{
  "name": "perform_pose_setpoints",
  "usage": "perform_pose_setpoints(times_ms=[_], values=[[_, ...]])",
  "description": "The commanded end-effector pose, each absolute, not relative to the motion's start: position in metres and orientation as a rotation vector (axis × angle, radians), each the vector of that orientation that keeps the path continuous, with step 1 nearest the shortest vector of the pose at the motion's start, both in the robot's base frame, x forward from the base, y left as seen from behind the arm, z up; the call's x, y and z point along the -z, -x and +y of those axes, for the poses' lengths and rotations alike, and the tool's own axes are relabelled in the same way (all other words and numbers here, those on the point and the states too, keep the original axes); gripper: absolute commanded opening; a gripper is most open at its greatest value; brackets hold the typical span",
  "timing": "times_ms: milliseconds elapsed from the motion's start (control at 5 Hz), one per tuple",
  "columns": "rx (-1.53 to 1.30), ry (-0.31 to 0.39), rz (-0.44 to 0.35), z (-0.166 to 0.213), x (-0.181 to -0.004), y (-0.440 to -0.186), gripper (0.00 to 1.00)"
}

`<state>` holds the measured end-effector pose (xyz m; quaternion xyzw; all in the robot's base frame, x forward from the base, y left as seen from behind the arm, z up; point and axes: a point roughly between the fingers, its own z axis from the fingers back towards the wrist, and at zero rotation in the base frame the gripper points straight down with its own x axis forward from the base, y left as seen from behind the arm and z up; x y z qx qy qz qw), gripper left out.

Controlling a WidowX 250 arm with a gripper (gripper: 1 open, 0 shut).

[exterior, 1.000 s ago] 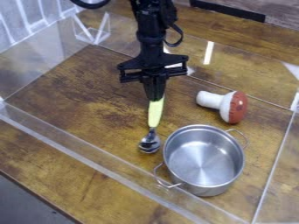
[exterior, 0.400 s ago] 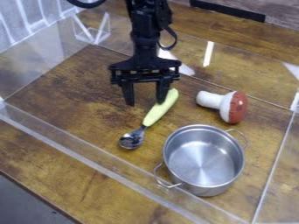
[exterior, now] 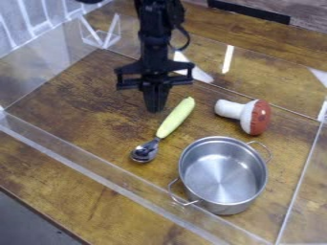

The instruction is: Move the green spoon to the right

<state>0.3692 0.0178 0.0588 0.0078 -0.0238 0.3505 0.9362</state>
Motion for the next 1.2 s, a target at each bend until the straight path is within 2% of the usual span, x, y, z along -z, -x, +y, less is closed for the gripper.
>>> perform_pose_setpoints(times_ms=[0, 200, 600, 1000], values=[[-0.712, 0.020, -0.142, 0.019, -0.101, -0.381, 0.00], [-0.685, 0.022, -0.134, 0.012, -0.099, -0.380, 0.00], [-0.575, 0.023, -0.111, -0.013, -0.085, -0.376, 0.00], [-0.597, 0.033, -0.091, -0.037, -0.065, -0.369, 0.00]])
